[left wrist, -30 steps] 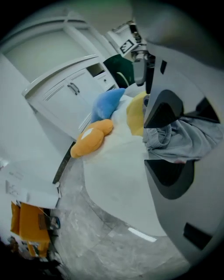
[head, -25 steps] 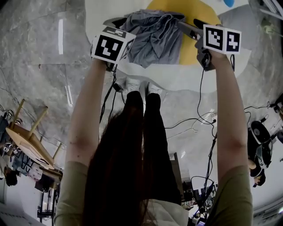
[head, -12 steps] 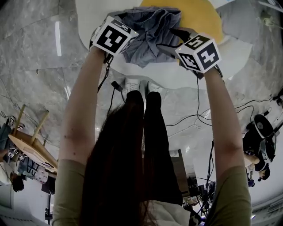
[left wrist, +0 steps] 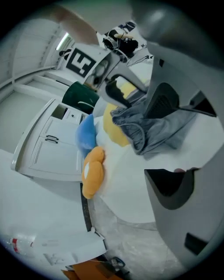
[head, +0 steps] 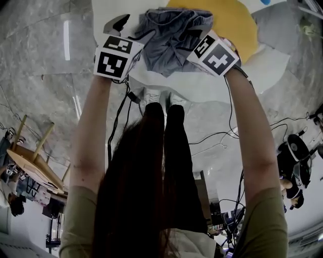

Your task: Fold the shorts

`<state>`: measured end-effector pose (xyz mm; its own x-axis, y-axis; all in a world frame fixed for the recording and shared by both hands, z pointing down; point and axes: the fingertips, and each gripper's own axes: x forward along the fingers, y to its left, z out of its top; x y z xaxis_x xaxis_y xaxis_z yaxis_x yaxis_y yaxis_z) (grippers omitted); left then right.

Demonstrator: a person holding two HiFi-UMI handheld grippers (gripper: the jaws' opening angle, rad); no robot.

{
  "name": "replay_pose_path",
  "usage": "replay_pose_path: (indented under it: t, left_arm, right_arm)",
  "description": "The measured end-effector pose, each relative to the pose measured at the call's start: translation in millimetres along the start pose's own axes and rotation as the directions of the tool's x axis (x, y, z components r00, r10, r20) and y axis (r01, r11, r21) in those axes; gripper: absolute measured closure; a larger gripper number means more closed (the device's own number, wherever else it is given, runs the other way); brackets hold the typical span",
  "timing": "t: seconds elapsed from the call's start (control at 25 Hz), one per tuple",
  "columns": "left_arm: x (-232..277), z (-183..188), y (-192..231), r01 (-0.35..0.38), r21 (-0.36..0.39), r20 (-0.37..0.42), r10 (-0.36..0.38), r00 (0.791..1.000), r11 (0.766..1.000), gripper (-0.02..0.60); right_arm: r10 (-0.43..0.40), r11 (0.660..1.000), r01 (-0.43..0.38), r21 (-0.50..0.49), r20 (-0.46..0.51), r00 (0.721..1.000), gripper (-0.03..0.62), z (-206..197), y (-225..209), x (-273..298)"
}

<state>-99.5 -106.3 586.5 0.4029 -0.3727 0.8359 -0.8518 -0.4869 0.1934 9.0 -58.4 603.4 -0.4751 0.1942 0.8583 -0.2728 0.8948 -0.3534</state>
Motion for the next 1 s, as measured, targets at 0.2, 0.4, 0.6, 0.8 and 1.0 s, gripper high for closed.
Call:
replay_pose_path:
  t: [0.2,0.4,0.6,0.8,1.0]
  left_arm:
    - [-21.1,-73.3,-52.2,0.111,0.017,-0.096,-0.109,0.989,0.994,0.23]
    - [-32.7,-130.5,-102.9,0.164,-0.066,-0.155,-0.172,0.973,0.984,0.23]
    - [-33.6,-128.7,-125.6,0.162,-0.154,-0.104,-0.179,0.978,0.975,0.23]
    - [-27.0,-115.9,-126.0,0.156,-0.176,-0.081,-0.172,0.982,0.972,0.23]
    - [-22.6,-106.7,-122.7,0.153,-0.197,-0.061,-0.168,0.984,0.968,0.23]
  right_arm:
    - [-0.052,0.997,0.049,-0.056,-0.058,0.997,0.545,10.0,-11.6,5.7]
    - [0.023,0.997,-0.026,-0.074,-0.044,0.999,0.592,38.3,-8.9,0.5]
    - [0.005,0.974,-0.054,-0.222,-0.213,0.977,0.527,23.3,-9.6,-7.7]
    - [-0.017,0.935,-0.102,-0.34,-0.33,0.944,0.516,-4.4,1.8,4.5]
    - [-0.054,0.924,-0.092,-0.371,-0.366,0.929,0.407,-13.8,-0.2,24.8]
